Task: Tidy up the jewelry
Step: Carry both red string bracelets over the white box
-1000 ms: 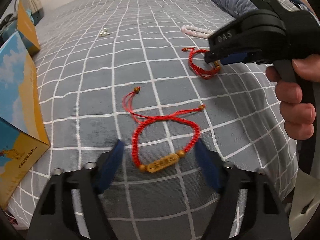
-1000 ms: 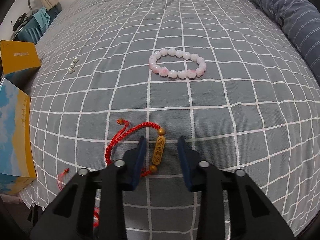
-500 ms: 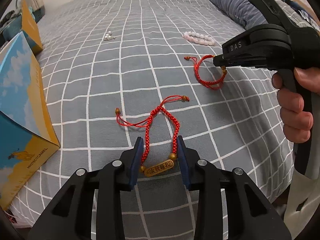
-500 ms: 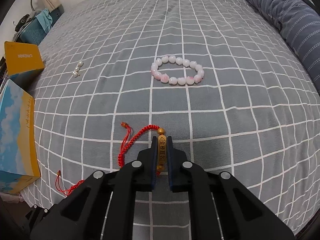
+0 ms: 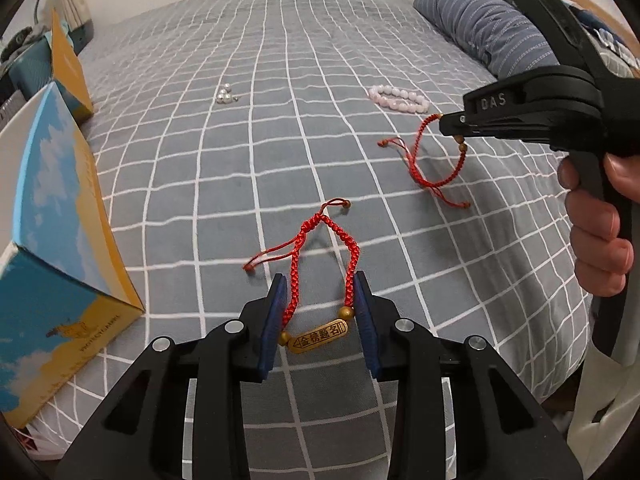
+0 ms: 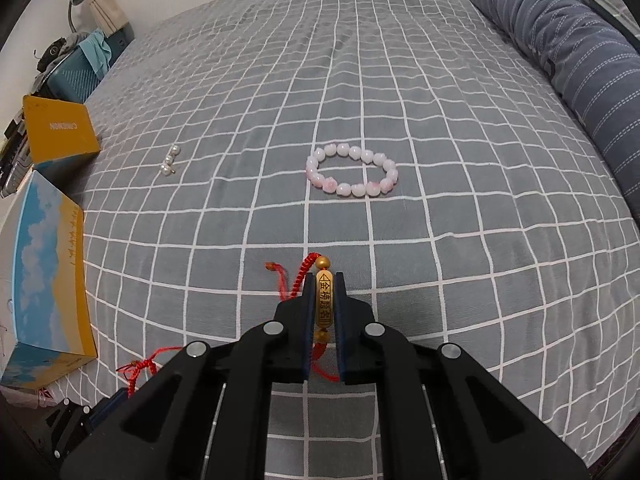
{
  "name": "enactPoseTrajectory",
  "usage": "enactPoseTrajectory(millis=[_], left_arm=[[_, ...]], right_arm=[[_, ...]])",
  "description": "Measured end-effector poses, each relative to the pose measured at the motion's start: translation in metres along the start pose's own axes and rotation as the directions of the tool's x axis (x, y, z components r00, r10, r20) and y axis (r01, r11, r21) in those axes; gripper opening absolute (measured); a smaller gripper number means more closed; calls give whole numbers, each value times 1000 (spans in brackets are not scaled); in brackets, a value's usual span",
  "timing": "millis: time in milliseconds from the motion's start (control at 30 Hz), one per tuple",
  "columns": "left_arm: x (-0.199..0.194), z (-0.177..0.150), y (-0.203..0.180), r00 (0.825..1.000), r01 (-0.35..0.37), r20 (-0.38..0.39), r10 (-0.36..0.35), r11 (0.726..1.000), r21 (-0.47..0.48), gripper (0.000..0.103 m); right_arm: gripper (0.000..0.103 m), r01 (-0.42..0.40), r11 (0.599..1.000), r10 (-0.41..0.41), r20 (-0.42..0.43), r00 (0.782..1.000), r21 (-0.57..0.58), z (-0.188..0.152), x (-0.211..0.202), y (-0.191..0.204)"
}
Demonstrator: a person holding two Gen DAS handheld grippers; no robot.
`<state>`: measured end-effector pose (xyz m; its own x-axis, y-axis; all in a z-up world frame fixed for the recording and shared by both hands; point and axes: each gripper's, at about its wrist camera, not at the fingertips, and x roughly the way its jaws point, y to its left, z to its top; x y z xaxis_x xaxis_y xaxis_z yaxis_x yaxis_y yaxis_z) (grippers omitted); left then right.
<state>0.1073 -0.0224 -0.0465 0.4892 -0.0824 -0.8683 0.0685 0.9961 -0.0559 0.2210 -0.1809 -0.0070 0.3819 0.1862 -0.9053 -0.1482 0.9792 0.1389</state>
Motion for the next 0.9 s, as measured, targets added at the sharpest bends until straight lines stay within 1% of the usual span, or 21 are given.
enactPoseTrajectory(millis=[233,533,667,900], left_arm=[[-9,15,6,999,-27,20,27,1000,-7,33],[-14,30,17,999,-31,38,31,999,-9,33],[-12,36,21,999,-34,33,34,999,-10,33],[-19,53,30,998,-38,57,40,998,-48,33]], right_arm=[[8,-9,1000,9,25,1000,-10,3,-12,3],[8,1,1000,0,42,999,-15,5,-18,9],[8,-2,1000,3,63,998,-9,4,-29,8],[8,-12,1000,14,83,996,-21,-3,-45,11]])
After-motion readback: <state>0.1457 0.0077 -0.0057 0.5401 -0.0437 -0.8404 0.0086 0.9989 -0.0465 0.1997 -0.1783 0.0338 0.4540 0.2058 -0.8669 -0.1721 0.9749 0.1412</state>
